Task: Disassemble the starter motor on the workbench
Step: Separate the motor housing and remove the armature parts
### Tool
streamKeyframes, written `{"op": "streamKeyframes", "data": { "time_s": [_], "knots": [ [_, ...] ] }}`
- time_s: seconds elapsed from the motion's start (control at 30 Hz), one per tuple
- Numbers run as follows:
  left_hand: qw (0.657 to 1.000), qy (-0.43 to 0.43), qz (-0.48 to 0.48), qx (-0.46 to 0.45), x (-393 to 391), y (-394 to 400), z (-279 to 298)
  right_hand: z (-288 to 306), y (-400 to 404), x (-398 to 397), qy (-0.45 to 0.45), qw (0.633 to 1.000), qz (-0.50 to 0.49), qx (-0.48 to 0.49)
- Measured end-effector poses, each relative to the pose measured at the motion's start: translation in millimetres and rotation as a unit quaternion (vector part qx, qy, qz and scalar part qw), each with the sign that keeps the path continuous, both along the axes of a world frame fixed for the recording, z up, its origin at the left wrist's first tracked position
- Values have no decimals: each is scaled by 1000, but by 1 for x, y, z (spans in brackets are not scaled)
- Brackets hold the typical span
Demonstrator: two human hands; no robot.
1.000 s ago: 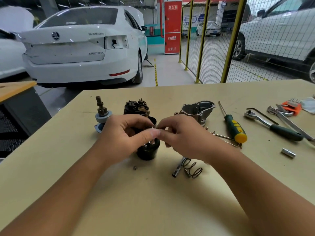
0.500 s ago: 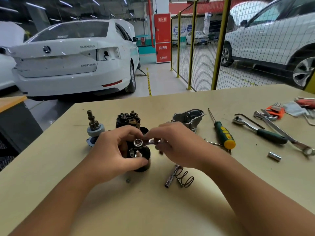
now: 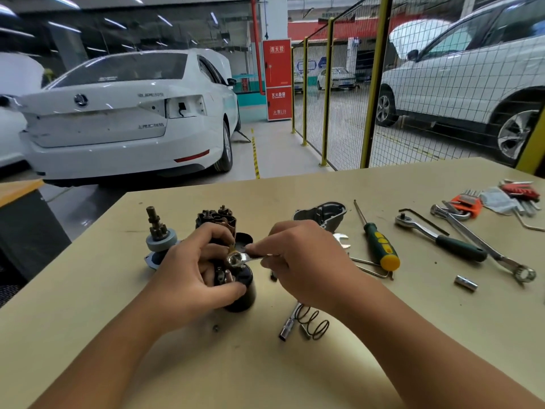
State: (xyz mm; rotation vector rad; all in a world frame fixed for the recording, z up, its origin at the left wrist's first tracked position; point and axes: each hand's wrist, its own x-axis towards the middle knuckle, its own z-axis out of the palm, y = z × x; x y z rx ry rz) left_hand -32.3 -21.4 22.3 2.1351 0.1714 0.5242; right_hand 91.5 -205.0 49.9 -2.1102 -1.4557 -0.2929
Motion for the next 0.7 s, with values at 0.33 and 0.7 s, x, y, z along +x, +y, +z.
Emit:
{"op": "streamKeyframes", "data": {
  "time_s": [0.33, 0.7],
  "knots": [
    [997, -22, 10, 79, -3, 0, 2, -9, -13, 24, 88, 992, -94, 14],
    [1000, -19, 13, -18, -3, -9, 5, -20, -24, 46, 135, 985, -104, -18]
  ]
}}
